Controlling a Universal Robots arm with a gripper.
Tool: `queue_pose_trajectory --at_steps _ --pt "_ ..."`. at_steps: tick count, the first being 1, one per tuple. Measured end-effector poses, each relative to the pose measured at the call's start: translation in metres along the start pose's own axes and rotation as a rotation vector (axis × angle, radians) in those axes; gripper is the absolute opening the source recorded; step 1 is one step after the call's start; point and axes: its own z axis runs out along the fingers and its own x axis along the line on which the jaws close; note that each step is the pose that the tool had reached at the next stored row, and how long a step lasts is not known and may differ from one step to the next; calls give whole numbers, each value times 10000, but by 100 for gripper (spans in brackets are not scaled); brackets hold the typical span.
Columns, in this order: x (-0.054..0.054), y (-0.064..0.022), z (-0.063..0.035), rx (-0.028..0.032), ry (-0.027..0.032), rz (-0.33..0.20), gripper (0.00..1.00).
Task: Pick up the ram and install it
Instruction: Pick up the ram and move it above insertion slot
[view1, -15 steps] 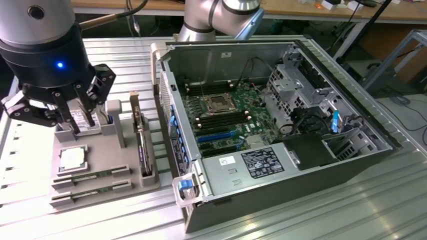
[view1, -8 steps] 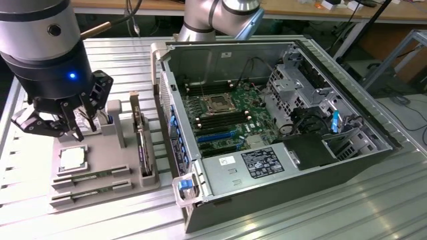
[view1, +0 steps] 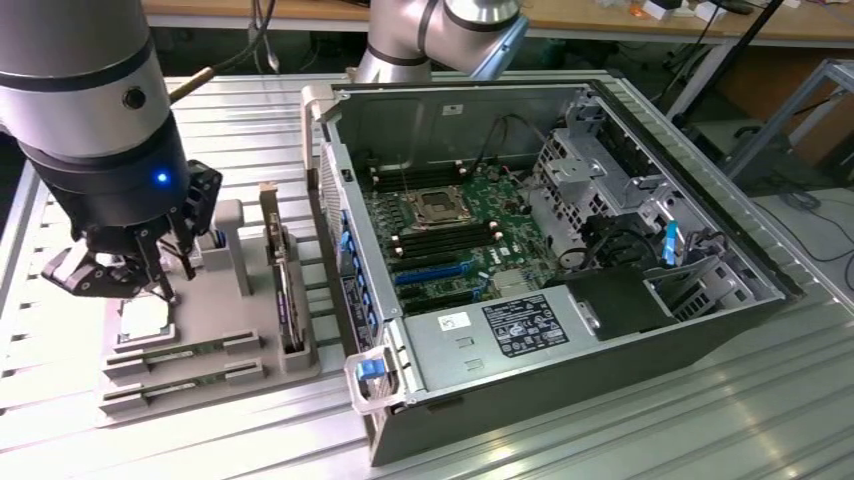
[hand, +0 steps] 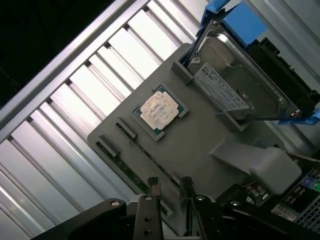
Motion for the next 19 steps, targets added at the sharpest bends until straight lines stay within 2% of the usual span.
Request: queue_pose_trajectory --at_steps 1,2,7,11,13,16,19 --pt "3 -3 14 -4 7 -121 30" --pt "13 -15 65 -20 34 -573 30" --pt "38 -42 190 -58 102 -1705 30" --pt "50 -56 253 -75 136 -2287 30" --pt "65 -72 335 -97 179 -3040 30" --pt "78 -88 415 -117 225 -3821 30" --pt "84 -95 460 -129 254 -4311 30"
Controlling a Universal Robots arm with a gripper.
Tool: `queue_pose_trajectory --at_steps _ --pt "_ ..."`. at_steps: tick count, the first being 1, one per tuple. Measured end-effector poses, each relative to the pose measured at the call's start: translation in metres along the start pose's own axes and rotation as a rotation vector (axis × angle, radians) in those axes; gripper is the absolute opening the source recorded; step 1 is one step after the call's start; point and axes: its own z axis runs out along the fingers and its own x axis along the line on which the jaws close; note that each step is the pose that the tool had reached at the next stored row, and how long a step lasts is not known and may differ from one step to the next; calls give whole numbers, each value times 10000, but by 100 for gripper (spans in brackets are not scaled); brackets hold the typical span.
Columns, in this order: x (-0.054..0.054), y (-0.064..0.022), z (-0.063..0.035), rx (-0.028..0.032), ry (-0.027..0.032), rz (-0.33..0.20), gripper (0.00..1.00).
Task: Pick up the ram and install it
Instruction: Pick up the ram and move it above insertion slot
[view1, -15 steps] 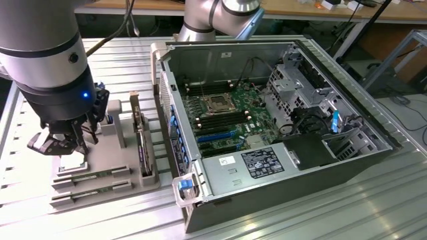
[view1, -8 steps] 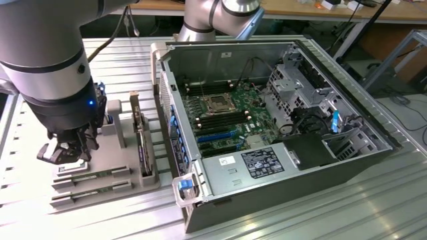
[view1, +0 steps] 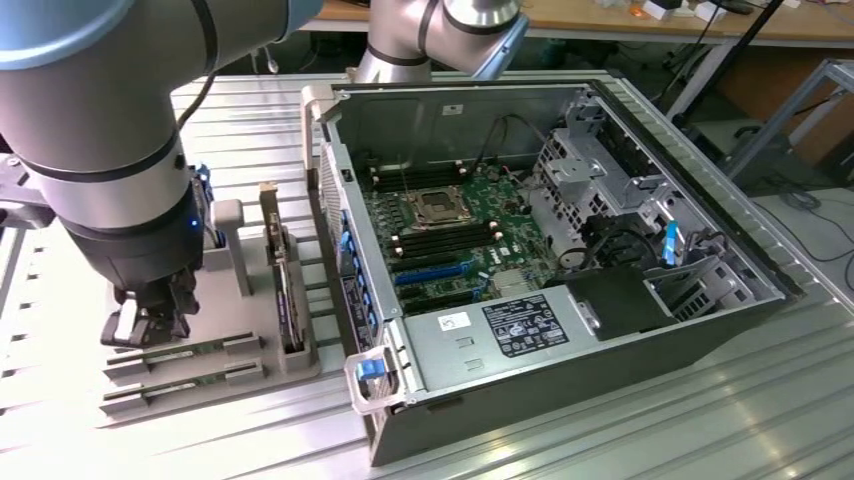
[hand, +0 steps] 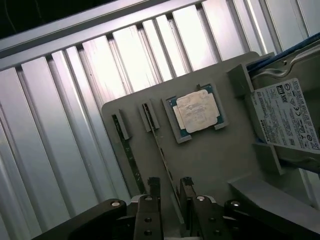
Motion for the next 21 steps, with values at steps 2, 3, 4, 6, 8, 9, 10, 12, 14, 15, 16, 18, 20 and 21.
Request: queue_pose_trajectory --at_steps 2,3,4,6,8,9,10,12,14,15,16,18,20,21 --pt "5 -3 29 -7 19 -317 30" --pt "7 -5 43 -11 29 -471 30" --pt "10 -7 61 -16 41 -667 30" --pt "15 -10 90 -23 60 -979 30" --pt "20 -14 132 -34 91 -1482 30" --pt "23 -16 158 -43 114 -1846 30" --pt "25 -18 179 -49 133 -2159 30" --pt "33 -23 207 -62 163 -2596 30" --pt "139 -58 235 -71 107 -2601 30" --pt "216 -82 247 -80 73 -2602 30" --pt "288 -106 261 -87 37 -2605 30" --pt "354 -131 315 -94 1 -2607 30" --pt "355 -133 358 -94 -1 -2607 30" --pt "356 -134 375 -94 -1 -2607 30"
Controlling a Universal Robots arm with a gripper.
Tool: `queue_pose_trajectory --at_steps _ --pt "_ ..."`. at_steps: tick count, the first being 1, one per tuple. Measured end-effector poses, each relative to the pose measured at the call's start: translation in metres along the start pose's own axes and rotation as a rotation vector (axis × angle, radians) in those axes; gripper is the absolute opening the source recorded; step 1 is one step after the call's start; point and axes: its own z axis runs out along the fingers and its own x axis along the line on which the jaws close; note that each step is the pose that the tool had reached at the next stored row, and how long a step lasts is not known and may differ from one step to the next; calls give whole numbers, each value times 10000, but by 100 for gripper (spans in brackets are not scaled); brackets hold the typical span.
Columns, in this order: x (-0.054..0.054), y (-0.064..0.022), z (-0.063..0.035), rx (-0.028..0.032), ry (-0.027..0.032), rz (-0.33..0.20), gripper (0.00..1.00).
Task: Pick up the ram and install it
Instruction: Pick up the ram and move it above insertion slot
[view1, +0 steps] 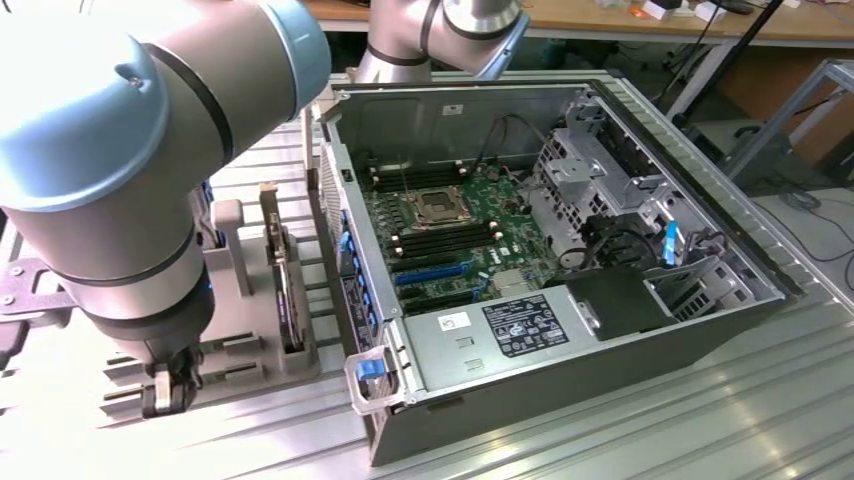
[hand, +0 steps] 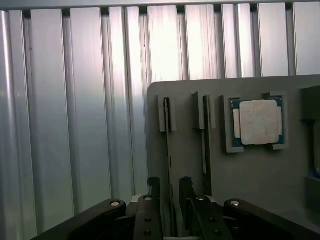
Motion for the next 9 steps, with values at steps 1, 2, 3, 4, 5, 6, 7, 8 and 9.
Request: queue_pose_trajectory --at_steps 1,2,3,4,5,6,7,8,9 --pt "1 -2 26 0 -1 0 30" --pt "2 -3 46 0 -1 0 30" --pt "2 -5 67 0 -1 0 30" --pt "1 -7 83 -1 1 -2 30" --pt "-3 -13 118 -1 1 -17 30" --pt "-6 -18 148 -3 4 -48 30" --pt "-5 -19 178 -2 4 -67 30" --pt "-4 -21 206 -5 7 -111 30" --pt "-4 -22 220 -5 8 -132 30"
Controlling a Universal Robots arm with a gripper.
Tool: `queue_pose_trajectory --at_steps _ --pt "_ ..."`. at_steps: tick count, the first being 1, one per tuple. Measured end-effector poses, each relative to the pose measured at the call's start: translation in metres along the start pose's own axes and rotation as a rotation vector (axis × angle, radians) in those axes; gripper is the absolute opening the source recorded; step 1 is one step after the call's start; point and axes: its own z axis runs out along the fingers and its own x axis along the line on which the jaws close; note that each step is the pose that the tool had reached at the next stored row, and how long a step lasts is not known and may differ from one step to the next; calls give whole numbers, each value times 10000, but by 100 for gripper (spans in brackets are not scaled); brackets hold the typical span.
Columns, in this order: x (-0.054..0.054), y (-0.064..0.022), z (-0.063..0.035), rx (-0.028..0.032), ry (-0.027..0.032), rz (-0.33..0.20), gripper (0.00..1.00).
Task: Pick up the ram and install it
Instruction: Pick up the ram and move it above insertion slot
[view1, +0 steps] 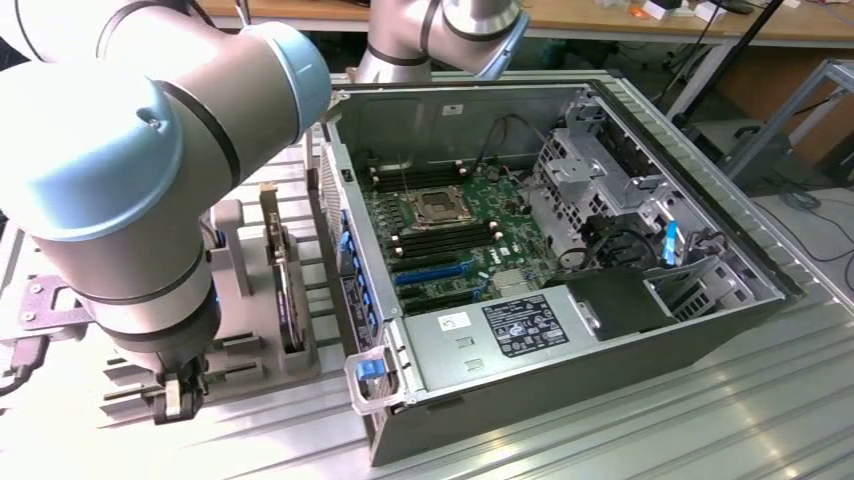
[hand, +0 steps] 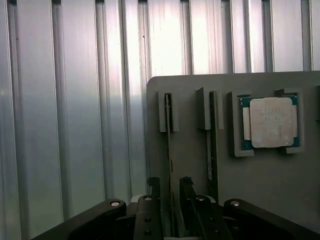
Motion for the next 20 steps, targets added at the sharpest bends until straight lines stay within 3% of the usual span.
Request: queue_pose_trajectory --at_steps 8,17,20 --pt "-1 -3 33 2 20 -445 30" --pt "-21 -5 51 5 21 -449 30" --pt "-22 -5 54 5 21 -449 20"
